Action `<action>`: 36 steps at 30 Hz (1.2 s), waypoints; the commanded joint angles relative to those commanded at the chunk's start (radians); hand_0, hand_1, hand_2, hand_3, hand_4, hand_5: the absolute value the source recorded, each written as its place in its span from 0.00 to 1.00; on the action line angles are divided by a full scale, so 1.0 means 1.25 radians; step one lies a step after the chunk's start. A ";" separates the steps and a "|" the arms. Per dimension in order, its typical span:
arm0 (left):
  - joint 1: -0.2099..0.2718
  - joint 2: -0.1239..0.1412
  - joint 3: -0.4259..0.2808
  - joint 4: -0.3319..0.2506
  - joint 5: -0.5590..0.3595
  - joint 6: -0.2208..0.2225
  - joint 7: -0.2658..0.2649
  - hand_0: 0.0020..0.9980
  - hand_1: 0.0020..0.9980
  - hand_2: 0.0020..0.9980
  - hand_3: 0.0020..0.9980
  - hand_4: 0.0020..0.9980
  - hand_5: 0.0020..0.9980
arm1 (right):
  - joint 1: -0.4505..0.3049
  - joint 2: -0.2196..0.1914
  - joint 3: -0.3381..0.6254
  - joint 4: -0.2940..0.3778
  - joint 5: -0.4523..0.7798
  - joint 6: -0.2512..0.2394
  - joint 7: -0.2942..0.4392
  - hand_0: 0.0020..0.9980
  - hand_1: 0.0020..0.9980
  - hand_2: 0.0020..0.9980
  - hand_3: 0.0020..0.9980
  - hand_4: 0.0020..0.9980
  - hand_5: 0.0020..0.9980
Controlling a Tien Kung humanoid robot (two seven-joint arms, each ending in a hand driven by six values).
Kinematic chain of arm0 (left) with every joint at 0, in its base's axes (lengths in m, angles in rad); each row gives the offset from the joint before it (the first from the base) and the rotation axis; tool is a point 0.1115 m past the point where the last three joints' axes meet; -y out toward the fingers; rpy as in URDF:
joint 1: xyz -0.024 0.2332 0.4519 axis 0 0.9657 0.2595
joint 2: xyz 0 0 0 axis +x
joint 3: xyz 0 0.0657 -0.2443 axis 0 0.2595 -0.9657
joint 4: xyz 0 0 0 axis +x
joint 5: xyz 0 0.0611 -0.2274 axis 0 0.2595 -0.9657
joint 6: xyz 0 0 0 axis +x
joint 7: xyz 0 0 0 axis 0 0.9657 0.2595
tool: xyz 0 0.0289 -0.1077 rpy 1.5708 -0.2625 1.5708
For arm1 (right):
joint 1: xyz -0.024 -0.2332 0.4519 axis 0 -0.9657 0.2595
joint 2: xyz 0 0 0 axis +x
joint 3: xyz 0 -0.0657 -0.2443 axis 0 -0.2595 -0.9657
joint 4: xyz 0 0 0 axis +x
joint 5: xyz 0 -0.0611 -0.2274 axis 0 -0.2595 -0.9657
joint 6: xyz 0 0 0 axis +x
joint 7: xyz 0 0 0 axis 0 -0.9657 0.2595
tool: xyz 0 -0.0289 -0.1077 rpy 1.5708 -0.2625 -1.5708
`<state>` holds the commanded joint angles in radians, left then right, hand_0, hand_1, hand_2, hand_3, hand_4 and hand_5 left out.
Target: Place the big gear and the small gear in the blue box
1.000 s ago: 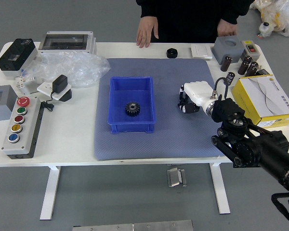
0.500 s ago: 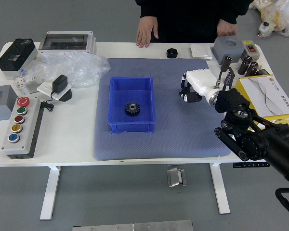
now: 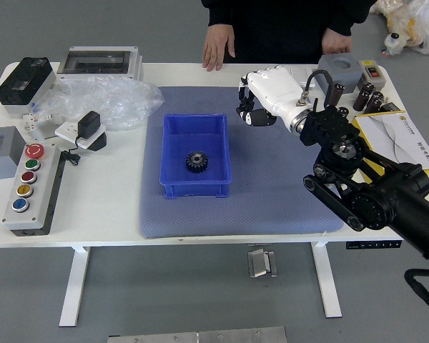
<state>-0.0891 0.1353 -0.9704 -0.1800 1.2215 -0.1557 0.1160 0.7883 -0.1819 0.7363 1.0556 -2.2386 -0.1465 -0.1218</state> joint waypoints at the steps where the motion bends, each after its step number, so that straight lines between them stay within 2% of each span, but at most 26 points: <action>1: 0.000 0.000 0.001 0.000 0.000 0.000 0.000 0.85 0.82 0.80 0.82 0.68 0.30 | 0.001 0.008 -0.004 0.003 0.001 0.000 -0.001 0.58 0.40 0.43 0.45 0.67 0.07; 8: 0.001 0.002 0.007 0.000 0.002 -0.001 0.001 0.85 0.82 0.80 0.82 0.68 0.30 | -0.006 0.063 -0.028 0.003 0.011 -0.009 0.000 0.59 0.40 0.44 0.46 0.69 0.06; 12: 0.000 0.003 0.009 0.000 0.002 -0.001 0.001 0.85 0.82 0.80 0.82 0.68 0.30 | -0.015 0.078 -0.043 -0.001 0.020 -0.012 0.002 0.59 0.40 0.44 0.46 0.69 0.06; 13: 0.000 0.003 0.010 0.000 0.002 -0.001 0.001 0.85 0.82 0.80 0.82 0.68 0.30 | -0.017 0.080 -0.045 -0.002 0.022 -0.012 0.003 0.61 0.43 0.47 0.54 0.66 0.11; 18: 0.000 0.003 0.012 0.000 0.002 0.000 0.002 0.85 0.82 0.80 0.82 0.68 0.30 | -0.025 0.086 -0.040 -0.009 0.032 0.009 0.008 0.61 0.43 0.47 0.54 0.66 0.11; 19: 0.000 0.003 0.012 0.000 0.002 0.000 0.002 0.85 0.82 0.80 0.82 0.68 0.30 | -0.026 0.086 -0.037 -0.011 0.033 0.016 0.009 0.55 0.46 0.58 0.72 0.80 0.33; 24: 0.000 0.001 0.009 0.000 0.003 -0.001 0.001 0.85 0.82 0.80 0.82 0.68 0.30 | -0.028 0.088 -0.021 -0.018 0.041 0.049 0.016 0.55 0.46 0.58 0.72 0.80 0.33; 25: 0.000 0.001 0.009 0.000 0.004 -0.001 0.002 0.85 0.82 0.80 0.82 0.68 0.30 | -0.028 0.088 -0.017 -0.018 0.043 0.056 0.017 0.57 0.50 0.66 0.83 0.90 0.40; 30: 0.001 0.000 0.007 0.000 0.003 -0.001 0.002 0.85 0.82 0.80 0.82 0.68 0.30 | -0.029 0.091 -0.008 -0.020 0.050 0.079 0.018 0.57 0.50 0.66 0.83 0.90 0.40; 31: 0.001 0.000 0.007 0.000 0.003 -0.001 0.002 0.85 0.82 0.80 0.82 0.68 0.30 | -0.029 0.091 -0.007 -0.020 0.051 0.081 0.017 0.58 0.52 0.68 0.85 0.94 0.46; 36: 0.001 -0.001 0.004 0.000 0.003 -0.001 0.002 0.85 0.82 0.80 0.82 0.68 0.30 | -0.030 0.089 0.001 -0.015 0.051 0.080 0.013 0.58 0.52 0.68 0.85 0.94 0.46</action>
<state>-0.0877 0.1338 -0.9653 -0.1800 1.2258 -0.1564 0.1181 0.7514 -0.0709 0.7375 1.0368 -2.1748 -0.0461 -0.1052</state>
